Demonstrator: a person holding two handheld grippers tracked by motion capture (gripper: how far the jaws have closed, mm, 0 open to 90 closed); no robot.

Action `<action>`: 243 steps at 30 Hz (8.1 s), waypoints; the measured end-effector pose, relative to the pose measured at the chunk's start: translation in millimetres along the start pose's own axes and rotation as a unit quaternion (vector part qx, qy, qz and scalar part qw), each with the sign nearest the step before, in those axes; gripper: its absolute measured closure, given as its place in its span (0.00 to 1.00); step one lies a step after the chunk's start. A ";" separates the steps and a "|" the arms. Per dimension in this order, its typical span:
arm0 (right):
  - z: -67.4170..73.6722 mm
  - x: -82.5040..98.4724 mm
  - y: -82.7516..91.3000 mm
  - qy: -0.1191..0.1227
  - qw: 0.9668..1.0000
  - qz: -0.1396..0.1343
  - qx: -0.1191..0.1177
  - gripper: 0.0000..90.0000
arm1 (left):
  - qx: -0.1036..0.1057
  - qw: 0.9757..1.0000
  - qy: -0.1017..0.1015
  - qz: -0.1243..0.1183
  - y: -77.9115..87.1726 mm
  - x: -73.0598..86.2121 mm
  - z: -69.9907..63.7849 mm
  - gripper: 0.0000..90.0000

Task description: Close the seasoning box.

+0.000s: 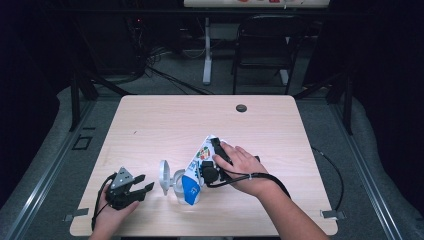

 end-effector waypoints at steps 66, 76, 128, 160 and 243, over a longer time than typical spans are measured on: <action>-5.3 -4.4 3.7 0.019 1.000 -0.003 0.005 0.63 | -0.001 1.000 -0.001 -0.001 -0.1 -0.2 0.1 0.58; -6.1 -5.4 5.0 0.022 1.000 -0.004 0.008 0.63 | 0.000 1.000 0.000 -0.001 -0.2 -0.3 -0.2 0.58; -11.3 -12.6 9.1 0.053 0.998 -0.011 0.020 0.64 | -0.001 1.000 0.000 -0.001 -0.4 -0.3 0.7 0.58; -15.9 -10.7 16.2 0.067 0.997 -0.007 0.035 0.64 | -0.001 1.000 -0.002 0.005 -0.2 -0.5 -1.1 0.58; 6.9 16.8 9.8 -0.116 0.991 -0.009 -0.059 0.64 | 0.000 1.000 -0.004 0.006 -1.8 0.1 0.4 0.58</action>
Point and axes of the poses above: each handheld gripper's, and its own axes: y roughly backward along the jaws, x roughly out of its underside, z roughly to its left, the point moved 3 cm from there along -y, roughly forward along the jaws, and after that the axes turned 1 degree about x, right-handed, at the moved point
